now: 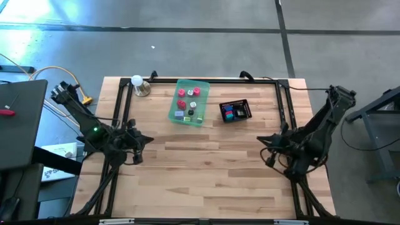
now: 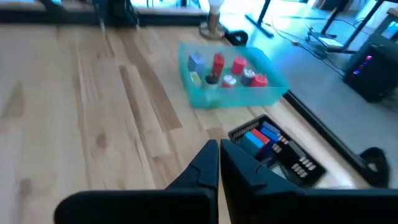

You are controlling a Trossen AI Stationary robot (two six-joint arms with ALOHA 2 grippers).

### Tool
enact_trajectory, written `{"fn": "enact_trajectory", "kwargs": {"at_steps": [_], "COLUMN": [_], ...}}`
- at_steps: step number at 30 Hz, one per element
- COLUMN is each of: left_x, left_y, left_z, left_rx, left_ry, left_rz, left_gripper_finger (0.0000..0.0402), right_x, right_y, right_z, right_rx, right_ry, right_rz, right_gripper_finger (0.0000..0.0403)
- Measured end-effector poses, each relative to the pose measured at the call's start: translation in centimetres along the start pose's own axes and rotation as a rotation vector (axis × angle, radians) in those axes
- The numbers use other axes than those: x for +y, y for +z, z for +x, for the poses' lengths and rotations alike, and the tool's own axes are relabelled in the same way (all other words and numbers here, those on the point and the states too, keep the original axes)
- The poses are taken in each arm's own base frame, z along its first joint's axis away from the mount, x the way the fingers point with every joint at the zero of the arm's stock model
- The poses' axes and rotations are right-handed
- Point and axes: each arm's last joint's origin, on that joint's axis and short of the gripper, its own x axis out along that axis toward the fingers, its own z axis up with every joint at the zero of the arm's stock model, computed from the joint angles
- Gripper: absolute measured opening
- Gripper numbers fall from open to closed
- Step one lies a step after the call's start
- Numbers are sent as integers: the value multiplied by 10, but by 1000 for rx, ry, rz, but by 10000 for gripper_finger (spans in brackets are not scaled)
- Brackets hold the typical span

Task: Pick & Place Office items
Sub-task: Return to Home Position

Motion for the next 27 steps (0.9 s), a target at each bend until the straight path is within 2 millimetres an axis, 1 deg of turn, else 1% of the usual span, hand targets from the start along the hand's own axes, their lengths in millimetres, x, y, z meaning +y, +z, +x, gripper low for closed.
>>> {"fn": "enact_trajectory", "kwargs": {"at_steps": [2,4,6,8,11,13,16,19,21,23,27], "left_x": [3,6,7,8,11,18,28,36,39,42,50], "left_y": [-14,-25,-35,-44,-52,-58,-60,-62,-61,-58,-55], "left_z": [6,15,26,40,61,73,85,89,87,81,64], "left_rx": [-17,-44,-71,-69,-72,-71,-73,-59,-74,-92,-167], "left_ry": [26,38,40,8,-82,-114,-146,-176,-205,-259,-306], "left_rz": [0,-43,-88,-108,-119,-119,-135,-153,-157,-144,-157], "left_gripper_finger": [0,0,0,0,0,0,0,0,0,0,0], "right_x": [-6,-9,-13,-11,-6,-3,-3,-8,-13,-18,-28], "right_y": [-11,-24,-36,-44,-56,-58,-68,-77,-88,-98,-107], "right_z": [1,5,11,18,29,36,49,58,63,63,62], "right_rx": [-47,-80,-88,-99,-103,-147,-210,-276,-291,-306,-351], "right_ry": [20,43,73,112,238,324,442,500,507,536,568], "right_rz": [44,91,127,151,144,153,119,170,186,184,233], "right_gripper_finger": [3,2,3,3,2,2,3,3,3,3,3]}}
